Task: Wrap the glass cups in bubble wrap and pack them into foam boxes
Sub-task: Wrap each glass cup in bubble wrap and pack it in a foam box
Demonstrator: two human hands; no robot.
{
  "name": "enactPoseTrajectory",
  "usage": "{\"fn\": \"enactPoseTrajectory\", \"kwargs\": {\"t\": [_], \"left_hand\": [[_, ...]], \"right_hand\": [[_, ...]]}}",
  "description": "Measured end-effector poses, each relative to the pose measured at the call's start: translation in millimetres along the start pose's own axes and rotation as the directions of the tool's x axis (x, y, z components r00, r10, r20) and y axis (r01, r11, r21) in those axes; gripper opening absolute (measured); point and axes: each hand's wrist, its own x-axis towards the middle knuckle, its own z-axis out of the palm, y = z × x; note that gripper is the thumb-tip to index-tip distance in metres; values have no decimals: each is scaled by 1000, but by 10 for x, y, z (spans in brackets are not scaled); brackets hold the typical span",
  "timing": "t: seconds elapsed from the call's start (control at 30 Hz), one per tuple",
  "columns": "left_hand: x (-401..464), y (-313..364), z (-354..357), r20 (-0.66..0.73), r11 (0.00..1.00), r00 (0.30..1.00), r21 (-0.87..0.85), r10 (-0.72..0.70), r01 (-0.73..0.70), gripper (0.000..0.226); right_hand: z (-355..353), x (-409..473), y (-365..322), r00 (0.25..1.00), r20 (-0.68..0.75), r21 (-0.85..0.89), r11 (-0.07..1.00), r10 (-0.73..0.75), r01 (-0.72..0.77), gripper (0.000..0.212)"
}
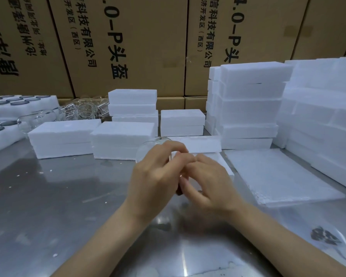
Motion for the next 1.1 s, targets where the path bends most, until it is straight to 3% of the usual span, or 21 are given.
{"fn": "enactPoseTrajectory", "kwargs": {"t": [0.23,0.53,0.63,0.73,0.8,0.87,0.97,1.1], "left_hand": [[-76,-94,86,-60,982,984,-99,-167,161,29],[-109,-47,198,-48,968,978,-158,-204,195,19],[-87,-41,181,-44,963,981,-204,-191,179,19],[-49,-55,159,-83,978,986,-161,-148,133,29],[-33,-88,150,-97,973,976,-147,-194,178,40],[-36,-110,136,-13,915,940,-235,-340,327,61],[-46,-108,130,198,725,819,-387,-539,570,84],[-27,-142,153,212,615,761,-478,-613,628,63]], "right_hand": [[43,-18,-32,998,63,-45,998,-31,34,24],[127,-18,-7,997,20,-123,990,75,-72,18],[142,-18,49,980,57,22,981,191,-193,8],[115,-13,163,929,52,171,913,366,-369,17],[101,-15,228,912,53,204,890,406,-408,17],[96,-18,247,922,36,191,903,386,-386,20],[109,-12,219,952,21,163,938,306,-306,27],[116,-6,161,968,-2,155,957,250,-247,26]]}}
